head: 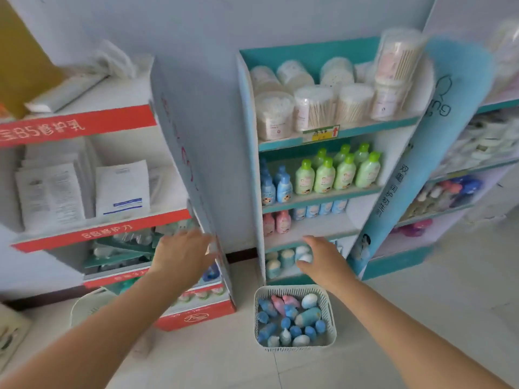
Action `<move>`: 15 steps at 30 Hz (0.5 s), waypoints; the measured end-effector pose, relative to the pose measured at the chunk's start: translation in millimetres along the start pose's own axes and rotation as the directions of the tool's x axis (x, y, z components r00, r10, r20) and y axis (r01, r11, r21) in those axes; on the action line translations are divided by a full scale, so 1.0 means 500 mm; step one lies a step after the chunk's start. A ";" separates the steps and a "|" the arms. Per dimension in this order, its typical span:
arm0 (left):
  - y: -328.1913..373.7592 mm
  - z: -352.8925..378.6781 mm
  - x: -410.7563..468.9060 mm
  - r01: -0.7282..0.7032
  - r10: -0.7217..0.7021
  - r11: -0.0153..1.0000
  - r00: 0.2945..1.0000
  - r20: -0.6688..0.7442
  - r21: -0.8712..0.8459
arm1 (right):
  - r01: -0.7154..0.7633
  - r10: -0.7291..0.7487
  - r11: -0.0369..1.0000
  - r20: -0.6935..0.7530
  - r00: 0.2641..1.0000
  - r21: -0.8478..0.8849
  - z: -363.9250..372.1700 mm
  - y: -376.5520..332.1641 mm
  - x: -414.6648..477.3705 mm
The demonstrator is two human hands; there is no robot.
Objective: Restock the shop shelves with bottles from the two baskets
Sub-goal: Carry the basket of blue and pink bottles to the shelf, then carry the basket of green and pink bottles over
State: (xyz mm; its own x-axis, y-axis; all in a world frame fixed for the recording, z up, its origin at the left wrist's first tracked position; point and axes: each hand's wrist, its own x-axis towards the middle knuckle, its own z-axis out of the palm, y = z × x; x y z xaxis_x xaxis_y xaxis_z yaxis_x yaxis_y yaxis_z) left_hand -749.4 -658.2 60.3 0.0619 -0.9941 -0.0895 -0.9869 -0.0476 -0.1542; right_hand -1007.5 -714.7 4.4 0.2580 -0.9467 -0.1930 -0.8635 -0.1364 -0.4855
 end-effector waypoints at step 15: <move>-0.304 0.031 -0.478 0.575 -0.579 0.812 0.815 -0.020 -0.098 | 0.519 -0.487 0.850 0.238 0.840 -0.094 0.123 -0.410 -0.082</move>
State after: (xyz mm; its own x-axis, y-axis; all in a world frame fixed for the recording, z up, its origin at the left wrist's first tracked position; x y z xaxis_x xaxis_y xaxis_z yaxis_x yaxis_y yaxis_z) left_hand -611.9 -411.6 89.7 0.6191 -0.7845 0.0364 -0.7807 -0.6198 -0.0800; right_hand -814.6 -630.3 59.4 0.7405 -0.6596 -0.1286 -0.6405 -0.6347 -0.4324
